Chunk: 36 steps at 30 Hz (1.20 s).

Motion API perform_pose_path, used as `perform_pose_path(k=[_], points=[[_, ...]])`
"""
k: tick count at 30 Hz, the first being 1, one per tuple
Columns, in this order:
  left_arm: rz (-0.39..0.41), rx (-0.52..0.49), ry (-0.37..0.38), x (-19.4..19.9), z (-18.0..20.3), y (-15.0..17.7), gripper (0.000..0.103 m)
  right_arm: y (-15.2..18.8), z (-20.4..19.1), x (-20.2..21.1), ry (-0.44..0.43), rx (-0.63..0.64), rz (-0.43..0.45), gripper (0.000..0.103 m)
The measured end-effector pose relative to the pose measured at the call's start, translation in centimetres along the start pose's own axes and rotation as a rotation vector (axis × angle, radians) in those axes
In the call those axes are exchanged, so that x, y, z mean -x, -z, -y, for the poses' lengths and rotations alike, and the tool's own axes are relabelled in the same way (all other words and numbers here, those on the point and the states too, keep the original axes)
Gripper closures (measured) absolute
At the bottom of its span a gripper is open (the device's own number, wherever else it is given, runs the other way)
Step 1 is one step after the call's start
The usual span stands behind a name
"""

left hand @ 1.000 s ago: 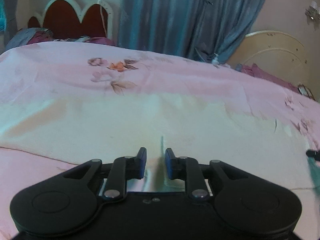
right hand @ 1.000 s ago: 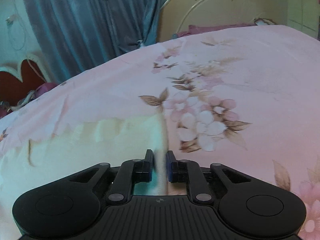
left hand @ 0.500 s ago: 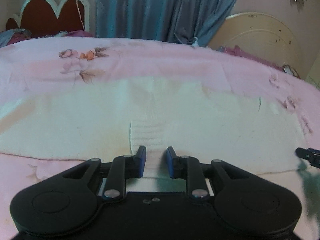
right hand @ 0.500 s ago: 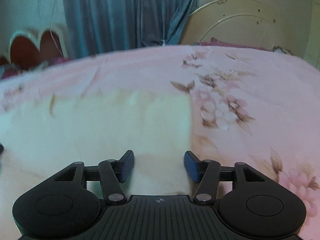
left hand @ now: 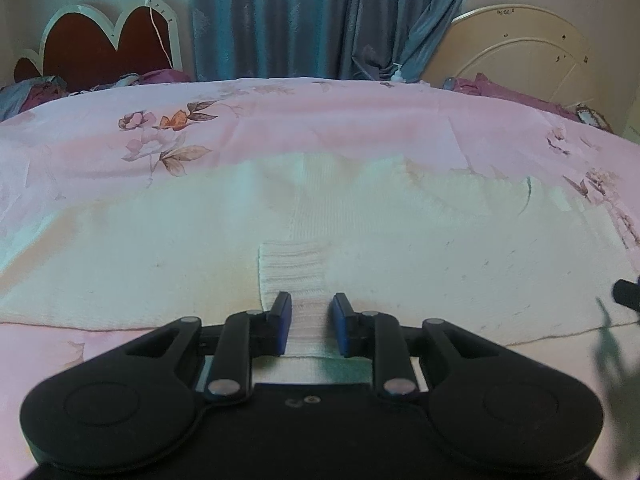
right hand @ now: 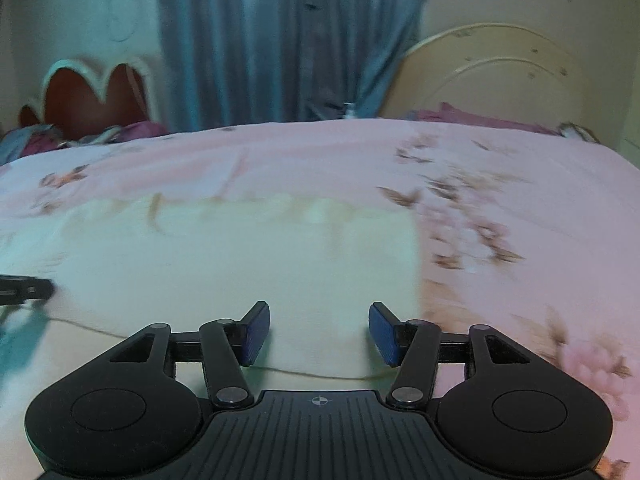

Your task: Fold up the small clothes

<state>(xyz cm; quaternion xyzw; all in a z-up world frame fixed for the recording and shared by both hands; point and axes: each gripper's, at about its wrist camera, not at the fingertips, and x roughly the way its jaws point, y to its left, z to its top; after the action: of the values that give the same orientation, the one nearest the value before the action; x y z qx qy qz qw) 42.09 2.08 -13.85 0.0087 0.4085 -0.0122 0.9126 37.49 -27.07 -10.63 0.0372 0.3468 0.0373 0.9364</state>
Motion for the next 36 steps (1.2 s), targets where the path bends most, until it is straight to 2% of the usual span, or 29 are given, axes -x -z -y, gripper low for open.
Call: perform_pose_path(k=[3, 6, 7, 8, 9, 15, 17, 21, 24, 26, 27, 28, 30, 32, 36], points=[[0.001, -0.014, -0.023, 0.2, 0.5, 0.1, 0.081, 0.0, -1.6, -1.8, -0.03, 0.023, -0.031, 0.048], [-0.002, -0.022, -0.048, 0.3, 1.1, 0.2, 0.081, 0.4, -2.5, -3.1, -0.024, 0.038, -0.039, 0.046], [-0.003, -0.021, -0.053, 0.3, 1.1, 0.1, 0.08, 0.5, -2.6, -3.3, -0.017, 0.043, -0.036, 0.029], [-0.004, -0.022, -0.059, 0.3, 1.2, 0.1, 0.08, 0.5, -2.7, -3.5, -0.012, 0.044, -0.046, 0.005], [-0.005, -0.023, -0.066, 0.3, 1.3, 0.1, 0.08, 0.6, -2.8, -3.9, -0.012, 0.045, -0.071, 0.0], [-0.01, -0.032, -0.091, 0.4, 1.9, 0.1, 0.08, 1.3, -2.5, -4.2, -0.019, 0.026, -0.053, 0.0], [-0.012, -0.034, -0.097, 0.4, 2.0, 0.2, 0.08, 1.5, -2.4, -3.7, -0.018, 0.002, -0.041, 0.0], [-0.016, -0.047, -0.11, 0.5, 2.3, 0.1, 0.08, 1.7, -2.9, -3.5, -0.008, 0.037, -0.027, 0.0], [-0.027, -0.042, -0.103, 0.7, 2.1, 0.0, 0.078, 1.8, -2.8, -2.5, -0.005, 0.0, -0.003, 0.0], [-0.035, -0.034, -0.091, 0.9, 1.8, 0.0, 0.072, 1.7, -2.6, -1.5, -0.02, -0.06, 0.009, 0.0], [-0.038, -0.026, -0.082, 1.2, 1.5, -0.1, 0.062, 1.5, -2.7, -1.1, -0.049, -0.086, -0.008, 0.0], [-0.039, -0.019, -0.076, 1.4, 1.2, -0.1, 0.045, 1.3, -2.9, -0.8, -0.075, -0.096, -0.026, 0.0], [-0.025, 0.001, -0.061, 2.1, 0.5, -0.1, 0.027, 0.9, -3.9, 0.1, -0.083, -0.087, -0.011, 0.0], [0.007, 0.002, -0.044, 3.2, -0.4, 0.1, 0.027, 0.6, -5.5, 1.0, -0.068, -0.052, 0.017, 0.0], [0.016, 0.042, 0.004, 5.2, -4.2, 0.3, 0.025, -0.1, -8.4, 1.8, -0.079, -0.043, 0.003, 0.0]])
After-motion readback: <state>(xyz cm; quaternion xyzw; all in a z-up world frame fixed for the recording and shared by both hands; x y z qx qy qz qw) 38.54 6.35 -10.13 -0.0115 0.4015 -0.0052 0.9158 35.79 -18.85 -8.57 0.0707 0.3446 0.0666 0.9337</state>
